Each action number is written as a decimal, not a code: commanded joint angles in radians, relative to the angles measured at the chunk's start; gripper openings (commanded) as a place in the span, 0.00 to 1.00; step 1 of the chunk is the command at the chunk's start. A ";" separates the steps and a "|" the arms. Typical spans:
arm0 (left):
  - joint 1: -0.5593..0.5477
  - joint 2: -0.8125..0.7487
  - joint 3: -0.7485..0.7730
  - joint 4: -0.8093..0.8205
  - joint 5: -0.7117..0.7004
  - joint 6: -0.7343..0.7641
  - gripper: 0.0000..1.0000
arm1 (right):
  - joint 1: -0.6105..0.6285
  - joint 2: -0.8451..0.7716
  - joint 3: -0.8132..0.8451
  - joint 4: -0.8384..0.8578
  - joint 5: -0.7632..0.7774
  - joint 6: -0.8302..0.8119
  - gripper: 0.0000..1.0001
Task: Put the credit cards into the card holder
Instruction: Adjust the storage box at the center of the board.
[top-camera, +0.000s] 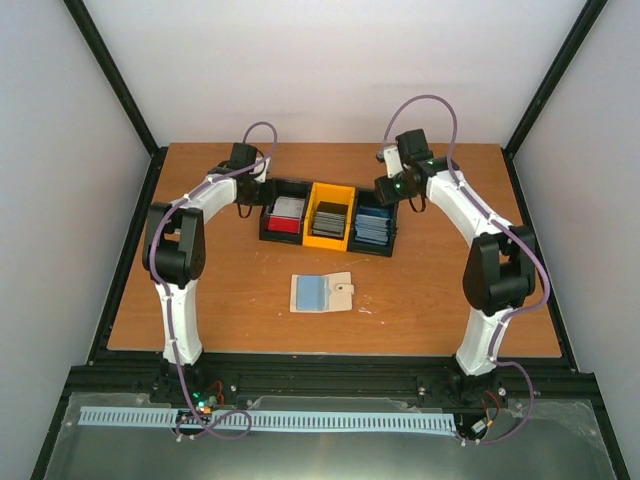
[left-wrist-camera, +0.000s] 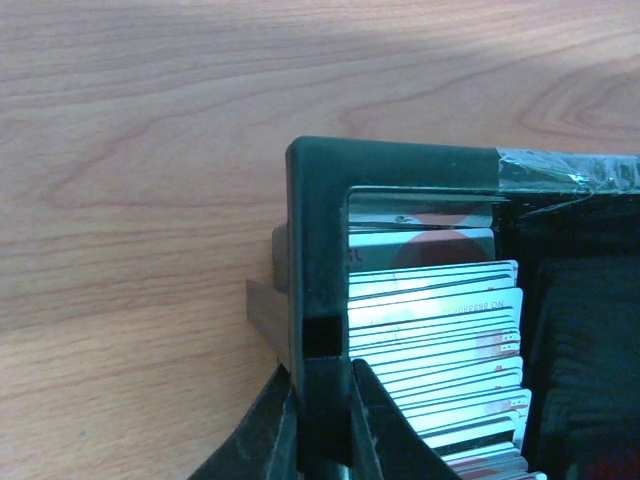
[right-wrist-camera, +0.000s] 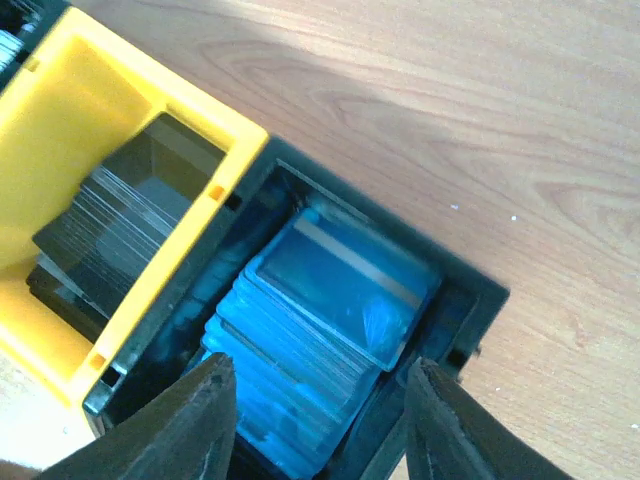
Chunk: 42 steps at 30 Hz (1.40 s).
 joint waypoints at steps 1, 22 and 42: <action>-0.004 0.008 0.067 0.058 0.137 0.161 0.01 | -0.001 -0.061 -0.025 -0.008 -0.033 -0.114 0.51; -0.058 0.282 0.495 -0.026 0.325 0.263 0.21 | 0.002 -0.117 -0.222 -0.038 0.043 -0.331 0.54; 0.041 0.062 0.278 0.006 0.282 0.046 0.65 | 0.016 0.171 -0.016 -0.123 0.000 -0.371 0.52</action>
